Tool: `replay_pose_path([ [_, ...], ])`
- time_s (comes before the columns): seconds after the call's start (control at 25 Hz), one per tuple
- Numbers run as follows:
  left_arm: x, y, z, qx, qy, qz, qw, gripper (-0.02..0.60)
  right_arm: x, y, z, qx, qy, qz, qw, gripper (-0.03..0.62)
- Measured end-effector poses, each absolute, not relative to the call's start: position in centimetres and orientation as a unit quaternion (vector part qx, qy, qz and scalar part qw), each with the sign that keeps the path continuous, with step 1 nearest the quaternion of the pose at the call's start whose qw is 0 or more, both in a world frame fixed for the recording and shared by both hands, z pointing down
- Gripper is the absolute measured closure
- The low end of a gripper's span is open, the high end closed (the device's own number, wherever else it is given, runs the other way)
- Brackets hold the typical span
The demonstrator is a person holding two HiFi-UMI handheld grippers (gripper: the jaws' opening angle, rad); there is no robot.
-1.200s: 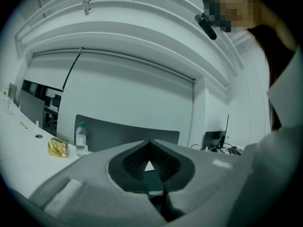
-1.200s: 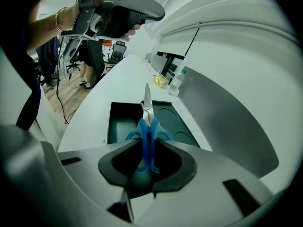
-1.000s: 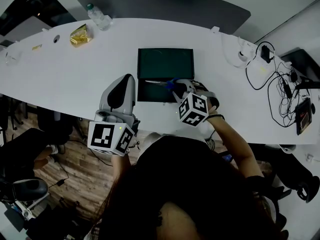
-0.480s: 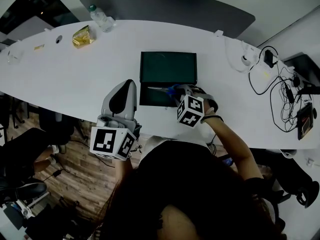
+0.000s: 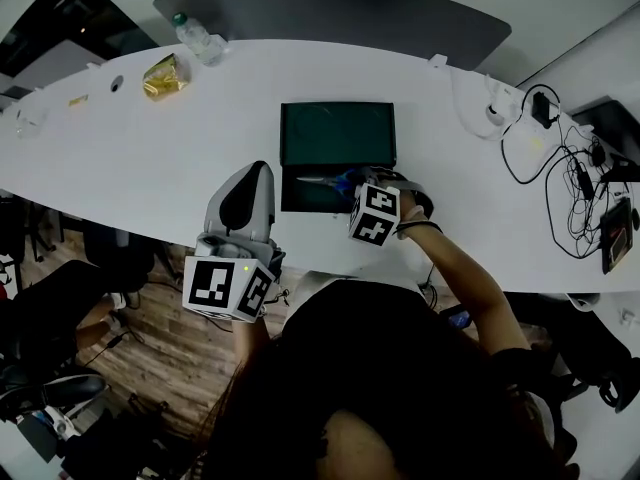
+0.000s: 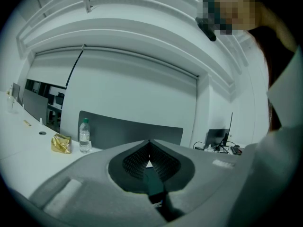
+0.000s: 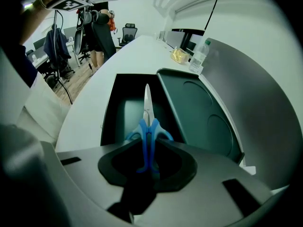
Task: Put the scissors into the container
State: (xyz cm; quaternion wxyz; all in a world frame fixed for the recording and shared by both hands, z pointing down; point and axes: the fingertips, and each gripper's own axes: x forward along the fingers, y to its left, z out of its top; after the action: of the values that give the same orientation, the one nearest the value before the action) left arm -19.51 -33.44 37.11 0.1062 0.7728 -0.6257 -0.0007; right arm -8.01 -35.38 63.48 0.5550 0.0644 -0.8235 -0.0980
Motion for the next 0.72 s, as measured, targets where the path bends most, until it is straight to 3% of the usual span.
replay_pose_path([
  [0.72,-19.1,-33.64,37.58,0.777,-0.62,0.002,0.11,0.571,-7.95,-35.2,64.4,0.042,-0.797,-0.094,0.595,0.503],
])
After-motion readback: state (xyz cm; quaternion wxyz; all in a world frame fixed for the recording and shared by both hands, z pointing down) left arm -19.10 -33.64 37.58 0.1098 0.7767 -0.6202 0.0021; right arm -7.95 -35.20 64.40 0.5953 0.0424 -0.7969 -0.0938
